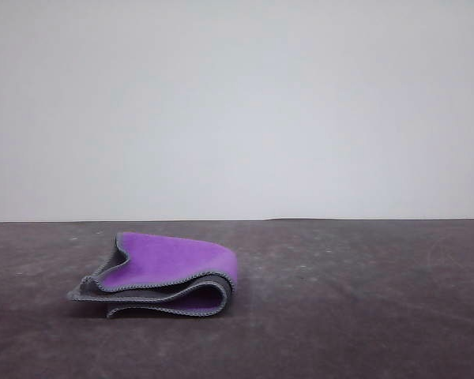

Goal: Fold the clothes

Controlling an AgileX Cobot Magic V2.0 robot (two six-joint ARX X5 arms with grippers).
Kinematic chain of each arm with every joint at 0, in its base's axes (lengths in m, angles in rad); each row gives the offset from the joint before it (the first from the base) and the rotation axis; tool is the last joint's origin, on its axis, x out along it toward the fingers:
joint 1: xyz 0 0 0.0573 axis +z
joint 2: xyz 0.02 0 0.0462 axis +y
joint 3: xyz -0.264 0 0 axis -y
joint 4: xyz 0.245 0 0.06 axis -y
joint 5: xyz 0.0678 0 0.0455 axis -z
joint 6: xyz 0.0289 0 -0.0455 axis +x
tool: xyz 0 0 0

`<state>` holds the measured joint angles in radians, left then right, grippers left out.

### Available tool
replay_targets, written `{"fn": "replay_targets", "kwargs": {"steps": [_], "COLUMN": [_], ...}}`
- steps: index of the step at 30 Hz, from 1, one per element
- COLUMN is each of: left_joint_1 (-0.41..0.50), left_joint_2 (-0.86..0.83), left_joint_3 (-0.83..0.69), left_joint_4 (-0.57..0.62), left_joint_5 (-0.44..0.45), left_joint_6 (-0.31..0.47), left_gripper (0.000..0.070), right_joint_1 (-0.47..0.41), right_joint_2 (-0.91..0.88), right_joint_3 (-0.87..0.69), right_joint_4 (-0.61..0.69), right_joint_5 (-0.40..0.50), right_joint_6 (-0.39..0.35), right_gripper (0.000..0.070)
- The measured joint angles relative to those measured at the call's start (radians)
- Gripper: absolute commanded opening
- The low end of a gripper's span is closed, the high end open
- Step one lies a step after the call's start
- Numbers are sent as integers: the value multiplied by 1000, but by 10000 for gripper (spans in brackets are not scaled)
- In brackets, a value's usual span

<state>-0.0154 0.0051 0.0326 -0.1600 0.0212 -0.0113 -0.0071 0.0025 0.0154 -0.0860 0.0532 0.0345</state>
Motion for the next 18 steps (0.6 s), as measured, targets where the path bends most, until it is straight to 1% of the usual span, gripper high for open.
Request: {"fn": "replay_targets", "kwargs": {"steps": [18], "left_joint_1": [0], "left_joint_2": [0], "left_joint_3": [0], "left_joint_4": [0], "left_joint_5": [0], "left_joint_6": [0], "left_gripper": [0], "right_joint_1": [0], "right_joint_2": [0], "right_joint_3": [0], "right_joint_4": [0], "right_joint_5": [0], "right_joint_6": [0], "right_gripper": [10]}}
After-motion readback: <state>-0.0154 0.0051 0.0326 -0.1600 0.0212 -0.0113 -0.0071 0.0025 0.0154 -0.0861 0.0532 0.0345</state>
